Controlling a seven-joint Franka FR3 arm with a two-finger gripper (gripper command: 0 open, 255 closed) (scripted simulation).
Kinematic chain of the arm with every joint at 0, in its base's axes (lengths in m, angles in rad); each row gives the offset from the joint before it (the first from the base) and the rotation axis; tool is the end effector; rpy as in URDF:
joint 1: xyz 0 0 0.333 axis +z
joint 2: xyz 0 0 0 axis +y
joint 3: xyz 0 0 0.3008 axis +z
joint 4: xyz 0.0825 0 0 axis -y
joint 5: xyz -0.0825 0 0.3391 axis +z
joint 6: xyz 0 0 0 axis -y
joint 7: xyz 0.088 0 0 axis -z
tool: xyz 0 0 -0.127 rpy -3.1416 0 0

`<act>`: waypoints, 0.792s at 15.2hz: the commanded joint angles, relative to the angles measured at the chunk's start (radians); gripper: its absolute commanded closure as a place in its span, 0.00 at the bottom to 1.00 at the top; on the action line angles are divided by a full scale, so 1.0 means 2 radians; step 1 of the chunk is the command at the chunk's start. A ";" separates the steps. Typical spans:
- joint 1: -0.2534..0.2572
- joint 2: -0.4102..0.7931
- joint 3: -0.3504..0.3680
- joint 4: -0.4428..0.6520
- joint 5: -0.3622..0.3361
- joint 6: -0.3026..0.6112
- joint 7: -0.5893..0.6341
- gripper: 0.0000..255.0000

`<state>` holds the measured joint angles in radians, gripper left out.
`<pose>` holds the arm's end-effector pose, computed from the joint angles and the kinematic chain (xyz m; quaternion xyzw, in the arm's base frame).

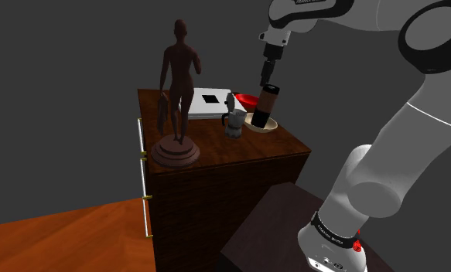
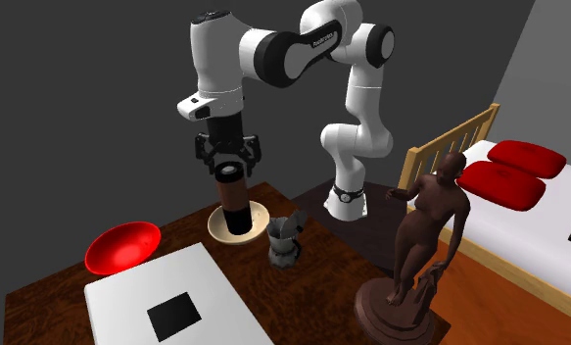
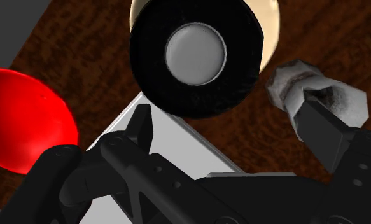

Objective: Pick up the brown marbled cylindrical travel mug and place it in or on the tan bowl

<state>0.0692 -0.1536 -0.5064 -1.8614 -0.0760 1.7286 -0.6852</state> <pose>0.4235 -0.2219 0.5432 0.9912 0.1320 0.0007 0.0009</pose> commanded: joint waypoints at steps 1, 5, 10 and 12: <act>0.000 0.002 0.000 0.018 0.001 -0.017 -0.001 0.00; 0.001 0.010 0.000 0.074 0.005 -0.065 -0.004 0.00; 0.001 0.010 0.000 0.074 0.005 -0.065 -0.004 0.00; 0.001 0.010 0.000 0.074 0.005 -0.065 -0.004 0.00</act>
